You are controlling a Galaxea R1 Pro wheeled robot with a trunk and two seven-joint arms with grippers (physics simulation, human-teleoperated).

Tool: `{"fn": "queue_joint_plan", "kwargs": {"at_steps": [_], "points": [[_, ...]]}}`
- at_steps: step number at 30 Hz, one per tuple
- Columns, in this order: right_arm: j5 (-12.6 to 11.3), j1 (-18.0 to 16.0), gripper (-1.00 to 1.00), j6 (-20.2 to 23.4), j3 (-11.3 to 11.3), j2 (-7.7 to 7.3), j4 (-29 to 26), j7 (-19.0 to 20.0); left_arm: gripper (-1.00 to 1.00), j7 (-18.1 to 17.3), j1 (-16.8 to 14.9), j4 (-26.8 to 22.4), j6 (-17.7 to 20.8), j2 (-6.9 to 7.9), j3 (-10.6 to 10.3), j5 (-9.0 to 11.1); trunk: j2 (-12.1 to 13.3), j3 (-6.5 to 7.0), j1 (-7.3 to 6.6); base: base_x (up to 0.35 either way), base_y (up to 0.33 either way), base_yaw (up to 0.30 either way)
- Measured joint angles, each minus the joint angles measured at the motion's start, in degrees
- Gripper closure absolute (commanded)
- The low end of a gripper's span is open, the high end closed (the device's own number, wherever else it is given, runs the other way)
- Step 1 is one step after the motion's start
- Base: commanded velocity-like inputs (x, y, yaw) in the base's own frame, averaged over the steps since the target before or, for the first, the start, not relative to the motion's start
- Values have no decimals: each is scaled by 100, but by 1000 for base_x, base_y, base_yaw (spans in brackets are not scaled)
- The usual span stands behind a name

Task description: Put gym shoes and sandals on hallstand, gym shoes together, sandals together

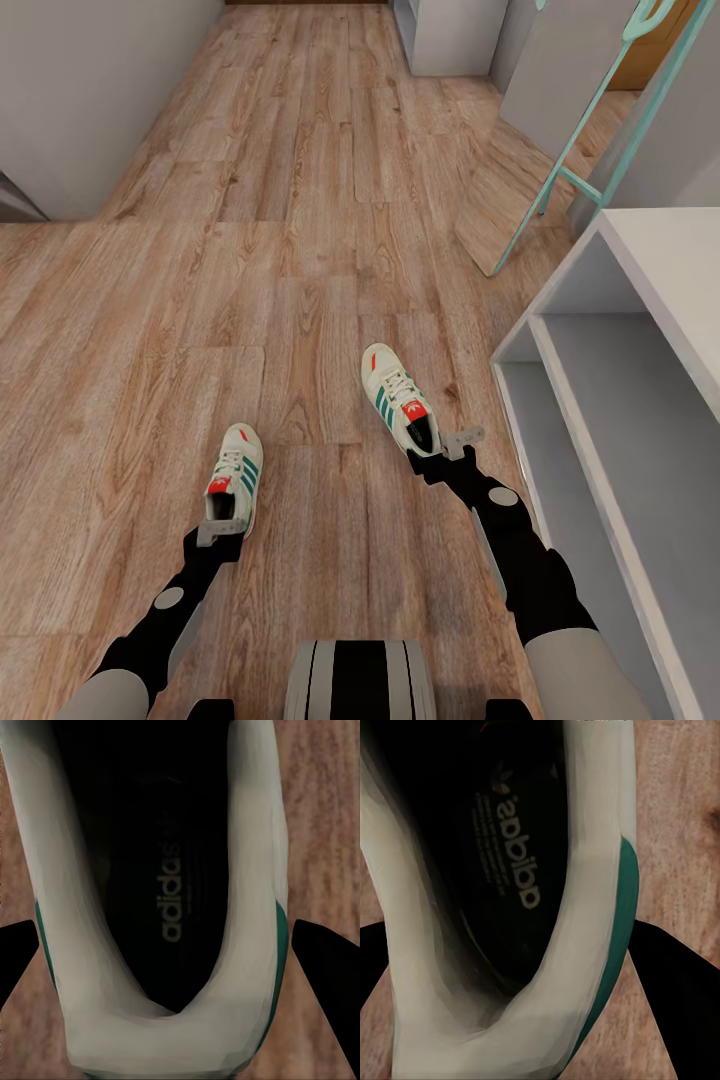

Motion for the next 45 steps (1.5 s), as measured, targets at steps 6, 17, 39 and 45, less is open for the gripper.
{"fn": "queue_joint_plan", "kwargs": {"at_steps": [6,17,39,45], "points": [[0,1,100,0,0,0,0,0,100,0,0,-24,1,18,-3,5,0,0,0,0,0,0],[-8,-2,100,0,0,0,0,0,100,-2,0,-21,1,30,3,-5,0,0,0,0,0,0],[-10,0,100,0,12,18,1,0,100,-2,0,-25,9,45,-2,-11,18,310,-37,0,0,0],[-10,3,100,-3,14,25,-1,0,100,-2,0,-26,17,48,4,-4,27,449,-52,0,0,0]]}}
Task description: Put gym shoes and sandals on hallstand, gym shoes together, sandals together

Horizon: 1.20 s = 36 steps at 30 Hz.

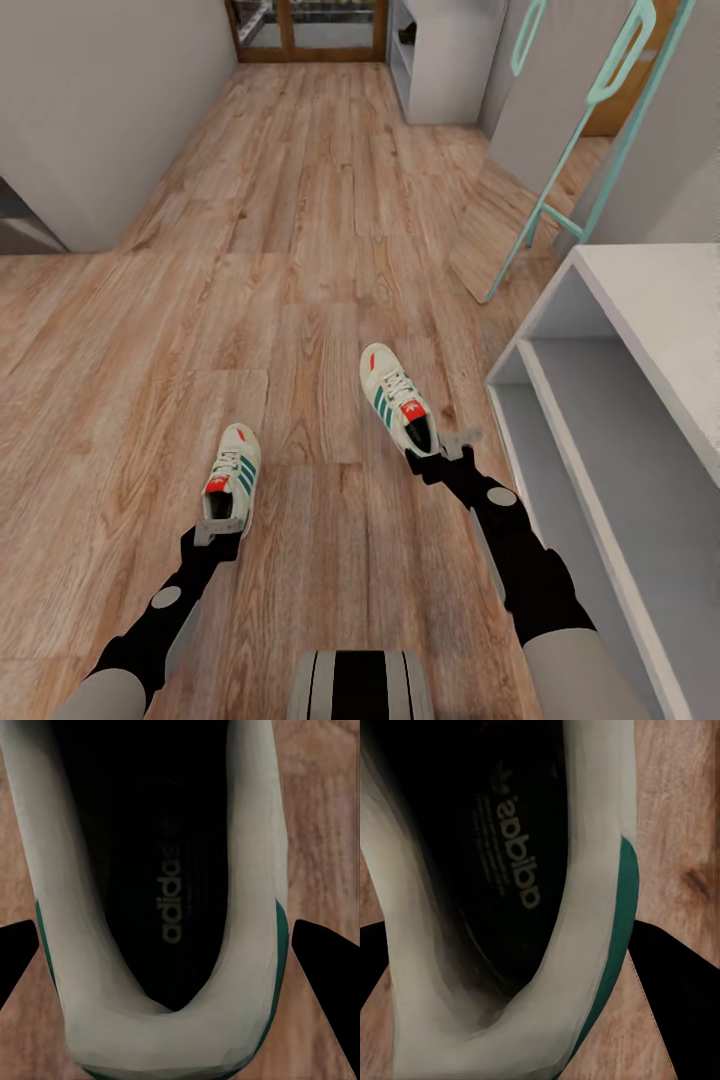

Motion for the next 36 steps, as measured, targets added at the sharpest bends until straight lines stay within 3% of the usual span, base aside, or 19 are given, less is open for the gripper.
{"fn": "queue_joint_plan", "kwargs": {"at_steps": [24,29,36], "points": [[-3,4,100,-6,12,5,59,0,100,-37,-43,-25,168,18,1,9,32,738,-62,0,0,0],[-4,7,100,-6,18,9,74,0,100,-62,-31,-235,540,21,6,16,39,893,-75,0,0,0],[-4,12,100,-6,30,18,72,0,100,-134,2,-1258,1501,19,19,26,48,1112,-93,0,0,0]]}}
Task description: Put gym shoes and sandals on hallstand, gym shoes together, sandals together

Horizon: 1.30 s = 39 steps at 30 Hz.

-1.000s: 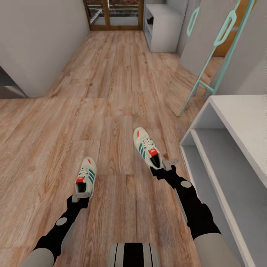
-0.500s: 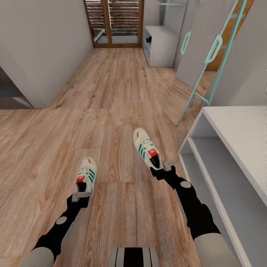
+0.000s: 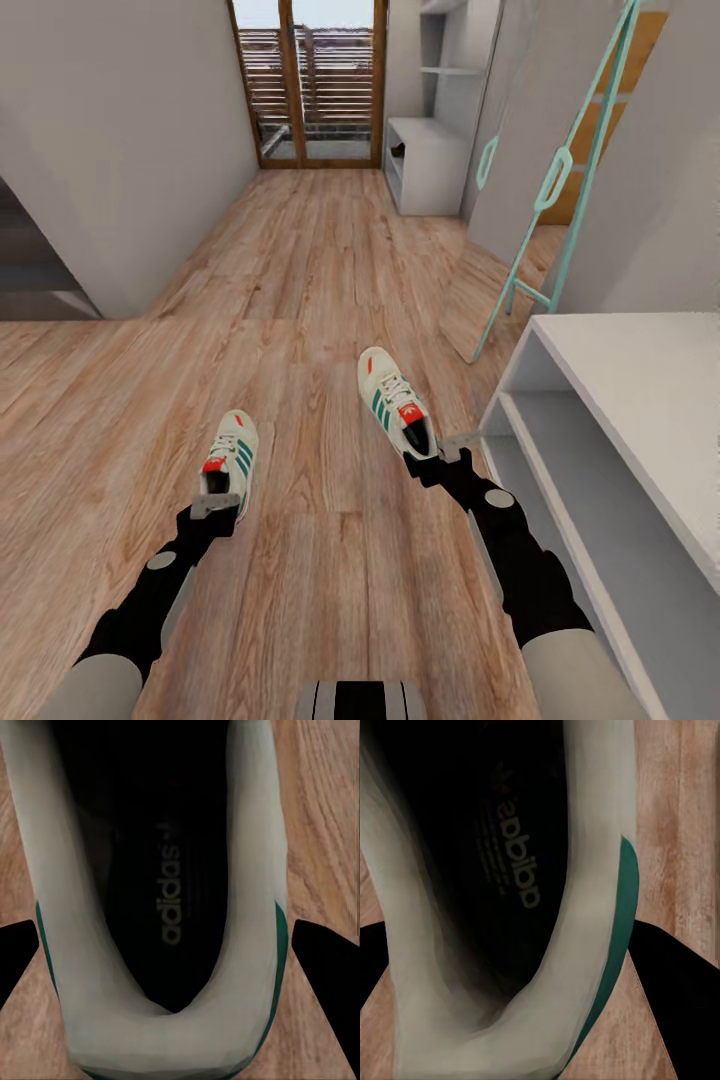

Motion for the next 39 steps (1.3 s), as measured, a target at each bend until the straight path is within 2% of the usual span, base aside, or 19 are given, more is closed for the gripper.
{"fn": "queue_joint_plan", "kwargs": {"at_steps": [4,6,8,11,15,19,22,32,34,39], "points": [[5,15,100,-15,12,2,-29,0,100,-150,5,-468,635,10,4,11,6,125,-10,0,0,0],[8,21,100,-19,12,2,-28,0,100,-267,5,-486,723,6,7,15,8,187,-15,0,0,0],[10,37,100,-24,10,0,-15,0,100,-563,6,-517,905,2,10,16,11,249,-20,0,0,0],[9,72,100,-26,10,0,-24,0,100,-708,5,-570,1037,2,15,4,15,343,-28,0,0,0],[9,100,100,-26,10,1,-17,0,100,-749,5,-606,1087,22,55,-15,20,468,-38,0,0,0],[10,112,100,-28,10,2,-12,0,100,-756,6,-626,1105,19,252,-21,26,579,-49,0,0,0],[5,116,100,-29,10,2,-6,0,100,-760,6,-632,1113,18,299,-17,30,649,-56,0,0,0],[3,164,100,-26,17,2,0,-6,100,-766,6,-637,1115,10,312,-13,43,873,-82,0,0,0],[5,166,100,-26,17,2,-1,-8,100,-767,8,-688,1098,4,308,-16,122,910,-125,0,0,0],[6,168,100,-26,13,1,2,-9,100,-768,14,-820,1085,0,306,-35,124,910,-126,0,0,0]]}}
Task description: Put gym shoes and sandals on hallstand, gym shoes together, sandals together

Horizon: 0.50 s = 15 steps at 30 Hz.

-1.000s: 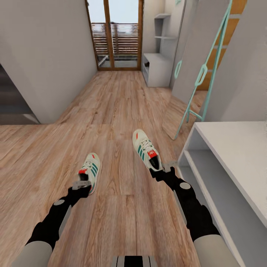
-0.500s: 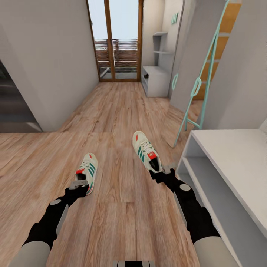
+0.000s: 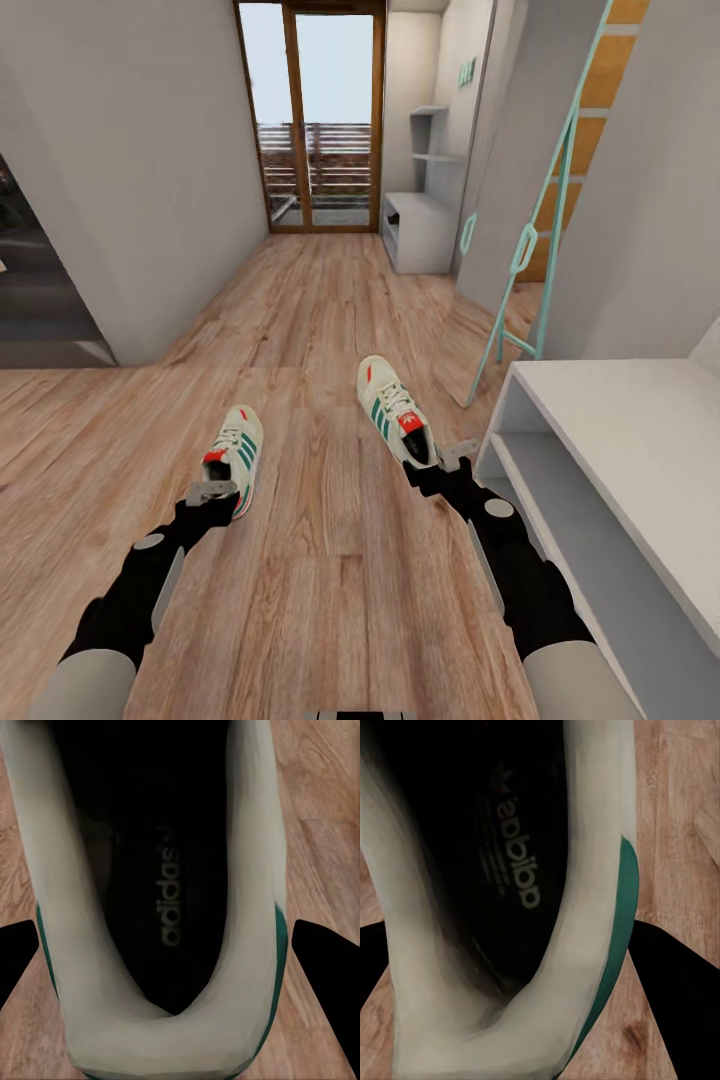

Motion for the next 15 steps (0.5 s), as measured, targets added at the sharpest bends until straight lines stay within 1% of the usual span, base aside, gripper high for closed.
{"fn": "queue_joint_plan", "kwargs": {"at_steps": [4,6,9,15], "points": [[-1,0,100,6,4,0,5,0,100,1,8,-72,-17,-1,6,-5,0,0,0,7,3,0],[0,3,100,7,5,0,10,1,100,1,9,-87,-17,-1,8,-7,0,0,-1,85,105,0],[5,16,100,-11,6,-1,27,5,100,-1,10,-96,-14,-1,10,-1,0,0,-1,138,214,0],[9,60,100,-66,1,-1,77,3,100,-2,10,-98,-13,-26,-2,6,0,0,-2,161,269,0]]}}
